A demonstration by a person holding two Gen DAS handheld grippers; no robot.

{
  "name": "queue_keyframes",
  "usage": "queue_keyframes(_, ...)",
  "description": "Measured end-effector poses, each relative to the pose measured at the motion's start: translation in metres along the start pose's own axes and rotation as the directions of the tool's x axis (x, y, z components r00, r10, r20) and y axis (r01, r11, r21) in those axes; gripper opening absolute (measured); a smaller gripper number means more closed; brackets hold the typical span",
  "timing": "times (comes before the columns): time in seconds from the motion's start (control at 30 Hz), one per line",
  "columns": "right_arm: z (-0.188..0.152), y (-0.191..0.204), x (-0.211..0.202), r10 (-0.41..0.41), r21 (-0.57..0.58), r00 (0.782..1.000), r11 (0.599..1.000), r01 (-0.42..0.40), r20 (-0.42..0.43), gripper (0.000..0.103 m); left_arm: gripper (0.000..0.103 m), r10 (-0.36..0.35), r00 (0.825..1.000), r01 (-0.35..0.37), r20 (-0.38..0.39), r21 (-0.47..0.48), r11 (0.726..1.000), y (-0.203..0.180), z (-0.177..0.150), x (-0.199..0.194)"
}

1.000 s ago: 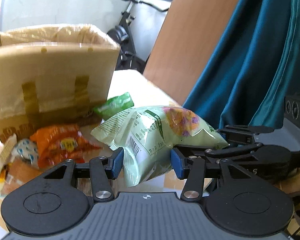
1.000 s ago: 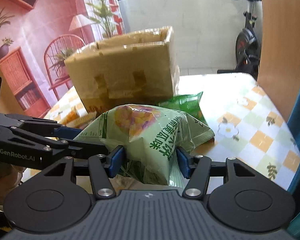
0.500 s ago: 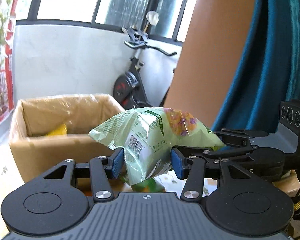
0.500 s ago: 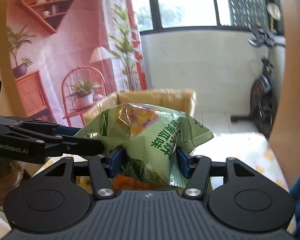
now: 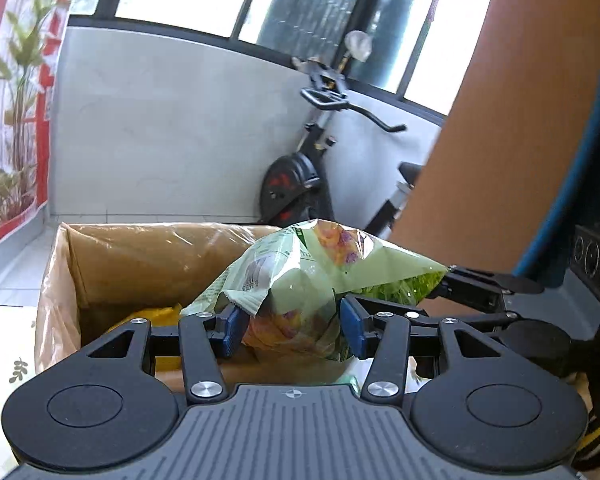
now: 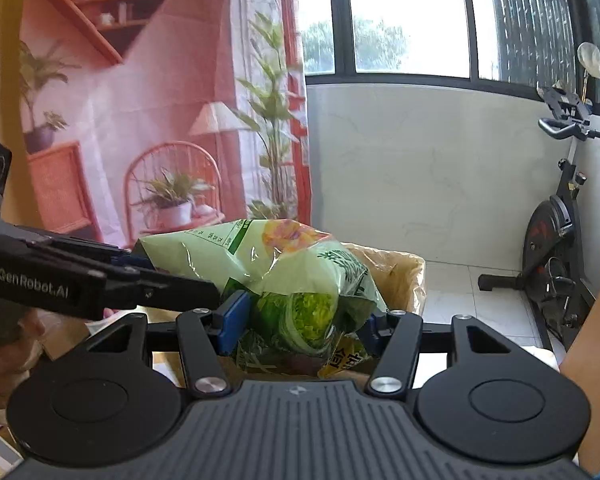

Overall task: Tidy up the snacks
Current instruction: 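Carry the pale green bag over the box and release it inside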

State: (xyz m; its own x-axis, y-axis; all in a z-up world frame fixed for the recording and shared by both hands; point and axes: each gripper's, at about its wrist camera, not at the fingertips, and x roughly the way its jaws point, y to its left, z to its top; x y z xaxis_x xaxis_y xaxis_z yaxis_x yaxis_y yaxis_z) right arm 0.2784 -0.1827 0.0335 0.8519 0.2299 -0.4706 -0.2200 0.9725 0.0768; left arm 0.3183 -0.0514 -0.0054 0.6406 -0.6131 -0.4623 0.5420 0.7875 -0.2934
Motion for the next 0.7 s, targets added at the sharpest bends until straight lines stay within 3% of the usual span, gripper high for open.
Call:
queue_keyframes(0.4,0.004,-0.032,0.083,-0.031,-0.007,0.999,1.0,0.031,-0.033,0.062,0.056,0.062,0.995,-0.069,-0.079,-0.087,0.994,0.037,0.012,0.049)
queue_keyframes(0.6,-0.006,-0.029,0.082,-0.027,-0.014,0.997,1.0,0.026,-0.076,0.064,0.058,0.097,0.993,-0.103,-0.074,-0.083,0.991,0.035,0.007,0.033)
queue_keyframes(0.7,-0.009,-0.024,0.073,-0.043,-0.023,0.996,0.999,0.041,-0.079,0.067,0.067,0.142,0.987,-0.147,-0.069,-0.063,0.987,0.032,0.006,0.022)
